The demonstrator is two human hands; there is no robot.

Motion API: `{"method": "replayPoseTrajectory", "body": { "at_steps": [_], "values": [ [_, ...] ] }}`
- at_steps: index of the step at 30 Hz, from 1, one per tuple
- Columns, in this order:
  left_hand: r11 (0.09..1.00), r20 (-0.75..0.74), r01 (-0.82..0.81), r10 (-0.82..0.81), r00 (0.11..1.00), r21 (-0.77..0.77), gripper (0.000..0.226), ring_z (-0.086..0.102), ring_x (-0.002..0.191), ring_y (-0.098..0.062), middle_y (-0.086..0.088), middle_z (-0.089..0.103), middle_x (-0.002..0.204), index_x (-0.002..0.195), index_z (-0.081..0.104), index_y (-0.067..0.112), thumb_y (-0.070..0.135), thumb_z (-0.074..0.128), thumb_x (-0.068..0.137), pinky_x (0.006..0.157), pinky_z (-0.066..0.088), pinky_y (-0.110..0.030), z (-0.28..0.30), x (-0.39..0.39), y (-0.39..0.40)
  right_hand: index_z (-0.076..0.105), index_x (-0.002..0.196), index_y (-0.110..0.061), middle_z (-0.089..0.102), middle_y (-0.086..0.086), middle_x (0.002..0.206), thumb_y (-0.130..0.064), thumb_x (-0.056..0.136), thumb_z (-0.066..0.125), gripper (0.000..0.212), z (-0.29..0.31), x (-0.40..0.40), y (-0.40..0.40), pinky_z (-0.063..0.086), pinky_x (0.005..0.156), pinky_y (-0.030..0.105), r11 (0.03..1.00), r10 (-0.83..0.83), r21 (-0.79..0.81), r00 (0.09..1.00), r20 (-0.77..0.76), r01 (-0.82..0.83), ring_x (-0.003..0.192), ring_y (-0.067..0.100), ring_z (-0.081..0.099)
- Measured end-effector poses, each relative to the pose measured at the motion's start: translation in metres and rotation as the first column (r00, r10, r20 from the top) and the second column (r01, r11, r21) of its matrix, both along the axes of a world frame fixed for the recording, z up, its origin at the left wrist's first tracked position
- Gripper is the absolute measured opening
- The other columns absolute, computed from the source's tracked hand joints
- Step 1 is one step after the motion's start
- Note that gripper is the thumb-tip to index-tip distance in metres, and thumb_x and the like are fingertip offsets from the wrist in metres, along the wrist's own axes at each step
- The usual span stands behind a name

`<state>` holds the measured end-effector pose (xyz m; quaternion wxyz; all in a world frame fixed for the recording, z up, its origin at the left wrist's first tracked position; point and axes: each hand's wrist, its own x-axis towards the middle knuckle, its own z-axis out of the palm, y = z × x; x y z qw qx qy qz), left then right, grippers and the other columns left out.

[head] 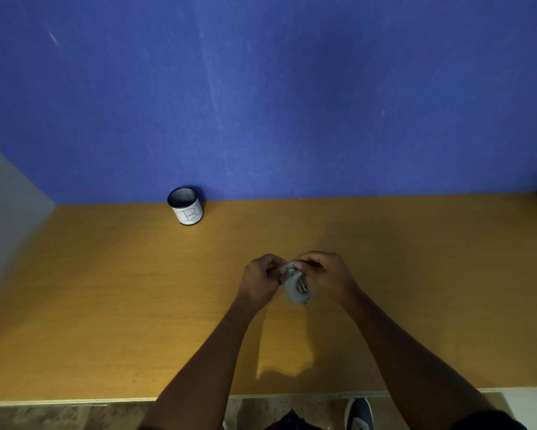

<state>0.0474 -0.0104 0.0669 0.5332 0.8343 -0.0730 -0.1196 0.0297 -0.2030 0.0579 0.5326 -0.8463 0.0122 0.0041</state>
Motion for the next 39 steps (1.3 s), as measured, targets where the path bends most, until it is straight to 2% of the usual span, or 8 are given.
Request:
{"method": "replayPoseTrajectory", "body": {
  "at_steps": [5, 9, 13, 19, 23, 28, 34, 39],
  "values": [
    [0.999, 0.027, -0.048, 0.048, 0.998, -0.018, 0.007, 0.074, 0.087, -0.017, -0.005, 0.077, 0.093, 0.097, 0.072, 0.010, 0.014, 0.068, 0.093, 0.080, 0.063, -0.045, 0.002, -0.001, 0.000, 0.074, 0.098, -0.012, 0.072, -0.006, 0.083, -0.011, 0.094, 0.067, 0.008, 0.003, -0.001, -0.003, 0.050, 0.067, 0.018, 0.998, 0.068, -0.003, 0.997, -0.026, -0.069, 0.072, -0.003, 0.064],
    [0.971, -0.076, -0.093, 0.078, 0.994, -0.218, 0.013, 0.074, 0.088, -0.025, -0.014, 0.076, 0.095, 0.101, 0.073, 0.000, 0.008, 0.071, 0.092, 0.078, 0.064, -0.042, 0.002, -0.004, 0.000, 0.070, 0.091, -0.019, 0.071, -0.002, 0.081, -0.012, 0.094, 0.066, 0.009, 0.001, -0.002, 0.002, 0.050, 0.065, 0.025, 0.999, -0.010, -0.031, 1.000, 0.000, 0.010, 0.070, 0.003, 0.062],
    [0.910, -0.203, -0.205, 0.138, 0.969, -0.361, 0.013, 0.072, 0.080, -0.018, -0.013, 0.076, 0.092, 0.104, 0.072, -0.003, -0.001, 0.068, 0.091, 0.071, 0.062, -0.025, 0.000, -0.011, 0.000, 0.071, 0.095, -0.012, 0.073, 0.001, 0.084, -0.009, 0.094, 0.067, 0.005, -0.003, -0.005, 0.004, 0.055, 0.067, 0.032, 0.997, -0.074, 0.037, 0.997, 0.012, 0.074, 0.071, 0.008, 0.066],
    [0.886, -0.249, -0.273, 0.187, 0.950, -0.375, 0.007, 0.071, 0.084, -0.028, -0.019, 0.075, 0.091, 0.095, 0.072, -0.002, 0.001, 0.071, 0.090, 0.079, 0.061, -0.043, 0.000, -0.012, -0.002, 0.069, 0.091, -0.028, 0.073, -0.007, 0.086, -0.011, 0.094, 0.067, 0.018, -0.005, -0.009, 0.007, 0.059, 0.067, 0.023, 0.995, -0.057, 0.078, 0.998, 0.018, 0.055, 0.075, 0.001, 0.069],
    [0.899, -0.195, -0.309, 0.257, 0.946, -0.310, 0.004, 0.071, 0.084, -0.033, -0.027, 0.074, 0.094, 0.092, 0.072, -0.003, -0.002, 0.070, 0.088, 0.081, 0.061, -0.050, 0.001, -0.011, -0.005, 0.071, 0.095, -0.027, 0.074, -0.008, 0.088, -0.011, 0.094, 0.067, 0.017, -0.003, -0.009, 0.009, 0.058, 0.065, 0.019, 0.993, -0.059, 0.103, 0.998, 0.004, 0.058, 0.076, 0.000, 0.071],
    [0.879, -0.230, -0.301, 0.227, 0.946, -0.369, 0.004, 0.071, 0.079, -0.030, -0.021, 0.075, 0.088, 0.091, 0.072, -0.004, 0.000, 0.072, 0.088, 0.072, 0.063, -0.041, 0.006, -0.011, -0.004, 0.072, 0.098, -0.020, 0.075, -0.003, 0.087, -0.008, 0.095, 0.066, 0.014, 0.001, -0.005, 0.006, 0.058, 0.065, 0.022, 0.985, -0.048, 0.166, 0.998, -0.033, 0.053, 0.073, 0.002, 0.069],
    [0.765, -0.451, -0.414, 0.182, 0.873, -0.492, 0.006, 0.076, 0.078, -0.021, -0.010, 0.079, 0.084, 0.094, 0.071, 0.004, 0.008, 0.072, 0.090, 0.064, 0.062, -0.030, 0.007, -0.014, -0.002, 0.070, 0.114, 0.001, 0.074, 0.004, 0.091, -0.007, 0.098, 0.061, 0.021, 0.011, -0.002, 0.001, 0.060, 0.066, 0.021, 0.938, -0.004, 0.342, 0.986, -0.166, 0.061, 0.075, 0.005, 0.073],
    [0.674, -0.591, -0.525, 0.160, 0.791, -0.520, 0.006, 0.076, 0.076, -0.023, -0.010, 0.079, 0.085, 0.088, 0.070, 0.007, 0.003, 0.066, 0.090, 0.063, 0.062, -0.034, 0.005, -0.009, 0.004, 0.078, 0.097, -0.014, 0.078, 0.000, 0.082, -0.013, 0.093, 0.070, 0.009, 0.011, -0.009, 0.001, 0.060, 0.061, 0.024, 0.915, 0.037, 0.394, 0.952, -0.304, 0.090, 0.073, 0.012, 0.072]
  ]
}}
